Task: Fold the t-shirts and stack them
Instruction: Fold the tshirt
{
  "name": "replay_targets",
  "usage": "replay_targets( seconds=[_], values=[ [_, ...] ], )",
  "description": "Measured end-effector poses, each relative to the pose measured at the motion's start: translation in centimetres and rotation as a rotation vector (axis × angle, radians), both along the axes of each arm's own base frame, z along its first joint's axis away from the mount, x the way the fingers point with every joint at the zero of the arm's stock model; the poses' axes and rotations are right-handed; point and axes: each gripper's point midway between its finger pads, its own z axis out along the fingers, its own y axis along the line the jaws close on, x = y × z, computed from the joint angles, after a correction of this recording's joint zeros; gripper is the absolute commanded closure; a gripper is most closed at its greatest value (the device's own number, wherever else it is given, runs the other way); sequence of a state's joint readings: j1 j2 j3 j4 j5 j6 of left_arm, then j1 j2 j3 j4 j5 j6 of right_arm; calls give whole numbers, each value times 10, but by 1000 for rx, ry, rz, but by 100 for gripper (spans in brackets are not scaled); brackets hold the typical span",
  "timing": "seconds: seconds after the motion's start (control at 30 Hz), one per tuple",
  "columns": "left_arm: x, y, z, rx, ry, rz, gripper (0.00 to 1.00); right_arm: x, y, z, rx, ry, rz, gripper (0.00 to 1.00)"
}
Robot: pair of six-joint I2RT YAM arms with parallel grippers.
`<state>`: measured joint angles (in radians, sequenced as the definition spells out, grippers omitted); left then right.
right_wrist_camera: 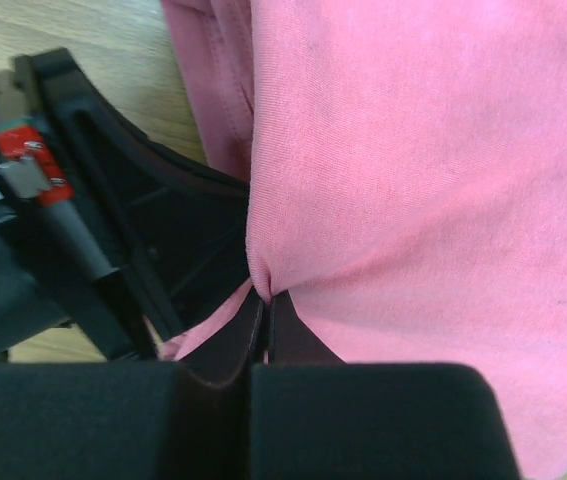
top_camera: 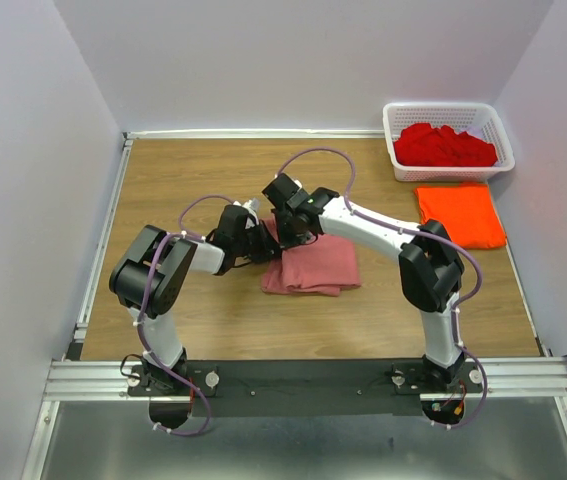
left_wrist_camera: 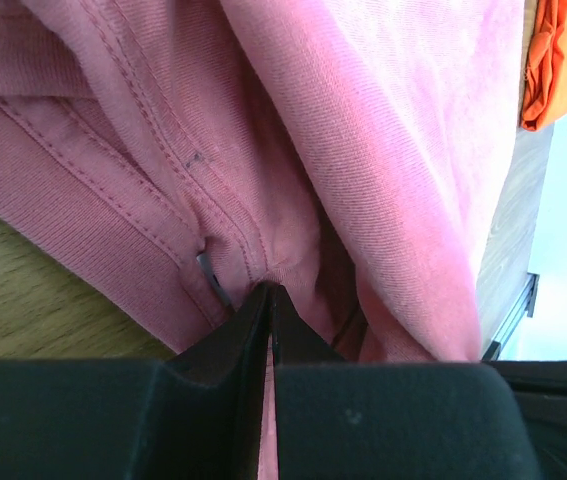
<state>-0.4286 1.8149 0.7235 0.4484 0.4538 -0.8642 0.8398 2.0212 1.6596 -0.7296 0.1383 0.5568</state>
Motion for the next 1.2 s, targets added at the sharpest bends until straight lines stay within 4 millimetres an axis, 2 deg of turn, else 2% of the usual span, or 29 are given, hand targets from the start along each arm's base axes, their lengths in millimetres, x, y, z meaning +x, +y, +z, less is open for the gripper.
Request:
replay_targets(
  seconds=[0.3,0.57,0.63,0.67,0.87,0.97,1.07,1.2],
  values=[
    [-1,-2,0,-2,-1,-4,88,1,11,12,38,-9,17,99],
    [-2,-2,0,-4,-1,-3,88,-6,19,13,59,10,41,99],
    [-2,-2,0,-5,-2,-2,88,-8,20,13,62,15,47,93],
    [-2,-2,0,-6,-2,-2,88,-9,21,12,62,18,50,86],
    [-2,-2,0,-12,2,3,84,-11,23,9,58,23,56,63],
    [-3,-1,0,-14,2,5,81,-9,20,10,47,12,44,56],
    [-4,-1,1,-14,2,6,78,-7,18,14,41,-6,38,53],
    [-5,5,3,-5,8,14,72,-4,13,33,55,-55,25,52]
  ],
)
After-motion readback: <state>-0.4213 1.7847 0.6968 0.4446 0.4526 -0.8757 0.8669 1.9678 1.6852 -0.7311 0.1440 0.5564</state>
